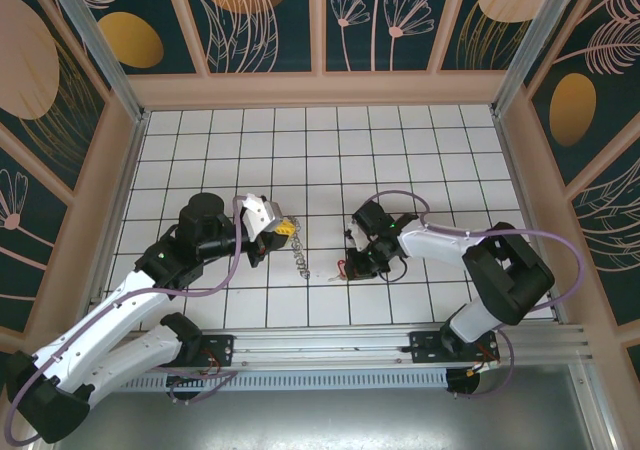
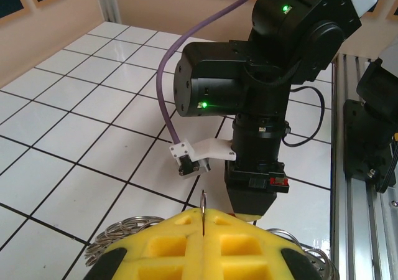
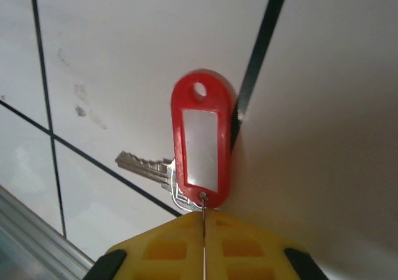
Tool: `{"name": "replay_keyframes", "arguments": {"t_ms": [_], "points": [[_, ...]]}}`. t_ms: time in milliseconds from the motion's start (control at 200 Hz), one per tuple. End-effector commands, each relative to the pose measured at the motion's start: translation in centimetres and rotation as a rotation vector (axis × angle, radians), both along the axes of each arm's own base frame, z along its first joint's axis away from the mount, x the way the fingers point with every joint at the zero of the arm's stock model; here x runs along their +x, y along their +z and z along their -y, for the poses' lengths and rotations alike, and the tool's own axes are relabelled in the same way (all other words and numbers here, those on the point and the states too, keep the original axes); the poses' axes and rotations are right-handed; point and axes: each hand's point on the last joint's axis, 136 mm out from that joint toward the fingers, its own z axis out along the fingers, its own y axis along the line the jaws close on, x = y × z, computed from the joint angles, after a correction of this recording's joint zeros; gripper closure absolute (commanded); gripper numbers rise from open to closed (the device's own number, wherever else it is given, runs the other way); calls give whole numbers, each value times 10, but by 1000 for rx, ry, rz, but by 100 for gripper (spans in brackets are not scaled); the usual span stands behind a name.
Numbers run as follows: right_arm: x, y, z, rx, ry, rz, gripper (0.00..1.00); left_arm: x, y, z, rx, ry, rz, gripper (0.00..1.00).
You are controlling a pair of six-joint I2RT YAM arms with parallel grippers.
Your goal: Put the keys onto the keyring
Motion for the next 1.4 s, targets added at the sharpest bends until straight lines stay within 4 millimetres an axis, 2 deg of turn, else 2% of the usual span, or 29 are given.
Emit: {"name": "replay_keyframes", "arguments": {"t_ms": [0, 200, 300, 455, 596, 696, 776, 856, 956, 1141, 1396], "points": [[20, 9, 0, -25, -13, 71, 87, 0, 10, 0, -22, -4, 32, 100], [29, 18, 11, -88, -30, 127, 70, -1, 11, 0, -26, -6, 34, 100], [32, 24, 14, -98, -37, 150, 66, -1, 11, 0, -28, -8, 34, 100], [27, 29, 7, -88, -12, 141, 65, -2, 12, 1, -30, -11, 32, 100], [12, 31, -2, -67, 8, 141, 65, -2, 11, 1, -29, -11, 30, 100], [4, 34, -9, -19, -3, 189, 64, -2, 11, 2, -31, -18, 26, 100], [4, 34, -10, 12, -40, 240, 63, -2, 11, 3, -34, -24, 23, 100], [6, 30, -7, 8, -69, 283, 49, -2, 11, 3, -35, -23, 22, 100], [10, 24, -6, -4, -89, 317, 41, -2, 12, 3, -36, -20, 24, 100], [11, 14, -8, -24, -74, 387, 42, -2, 11, 2, -36, -17, 24, 100], [2, 20, -9, 61, -86, 561, 44, -3, 12, 3, -42, -23, 23, 100]]}}
